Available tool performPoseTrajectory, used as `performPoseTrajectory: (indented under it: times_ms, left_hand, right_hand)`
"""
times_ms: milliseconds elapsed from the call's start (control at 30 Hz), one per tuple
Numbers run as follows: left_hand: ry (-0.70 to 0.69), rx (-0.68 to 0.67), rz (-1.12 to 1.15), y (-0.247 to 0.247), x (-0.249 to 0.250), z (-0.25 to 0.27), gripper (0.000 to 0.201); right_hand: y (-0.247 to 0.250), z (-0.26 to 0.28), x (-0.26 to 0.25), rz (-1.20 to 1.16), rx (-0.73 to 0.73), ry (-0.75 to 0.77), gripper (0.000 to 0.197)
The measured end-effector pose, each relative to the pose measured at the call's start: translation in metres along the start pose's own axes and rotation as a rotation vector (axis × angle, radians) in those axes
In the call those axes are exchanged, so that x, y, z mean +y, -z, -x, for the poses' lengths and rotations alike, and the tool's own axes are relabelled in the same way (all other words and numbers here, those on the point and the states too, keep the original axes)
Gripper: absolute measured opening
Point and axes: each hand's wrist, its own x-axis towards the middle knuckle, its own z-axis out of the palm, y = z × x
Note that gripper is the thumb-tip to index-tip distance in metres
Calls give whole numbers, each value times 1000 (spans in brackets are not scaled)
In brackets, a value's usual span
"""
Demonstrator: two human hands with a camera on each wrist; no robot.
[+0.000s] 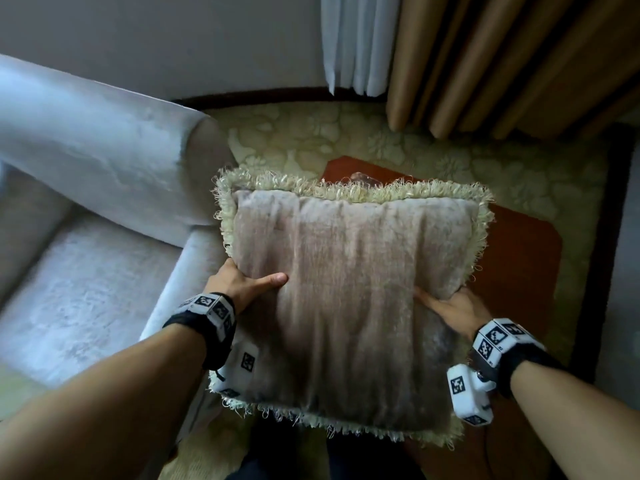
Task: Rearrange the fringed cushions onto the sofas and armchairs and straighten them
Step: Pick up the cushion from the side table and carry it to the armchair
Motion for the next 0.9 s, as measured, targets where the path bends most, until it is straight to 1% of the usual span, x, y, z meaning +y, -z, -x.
performPoseTrajectory:
  times_ms: [67,100,133,167,233,367,433,533,600,633,700,733,800,900]
  left_hand:
    - [-28,41,66,32,-19,17,109]
    - [-19,59,91,48,-32,26,103]
    - [-8,76,122,64,-46,34,104]
    - [8,94,156,80,-62,41,111]
    - [12,134,212,112,-97,55,120]
    - [40,241,291,185,-166,95,108]
    - [57,300,312,223,-205,116,113]
    - [68,381,326,277,-267,148,126]
    - [77,446,350,308,-310,171,126]
    - [91,477,368,321,-331,182,122]
    - [136,533,412,342,-373,203,119]
    - [159,556,438,351,-393,213,124]
    - [210,591,478,366,-430,231,133]
    - [285,627,500,383,-478,252,135]
  right_hand:
    - [-11,16,-31,27,-15,70,109]
    - [-18,24,-47,51,-24,110,114]
    - [-26,34,-65,81,-30,138,118]
    - [-36,45,-83,117,-31,164,121]
    - [-57,68,-118,178,-20,228,122]
    - [-112,124,-184,203,8,374,113]
    - [-145,153,-214,201,3,453,106]
    - [-199,190,-256,233,12,566,111]
    - [-238,216,-285,271,-29,598,102]
    - [-258,227,-298,292,-45,602,102]
    - [-297,244,-321,335,-56,621,113]
    - [-316,251,-330,358,-63,632,119]
    - [-352,267,-350,401,-97,644,123]
    - [-402,284,-381,496,-139,690,130]
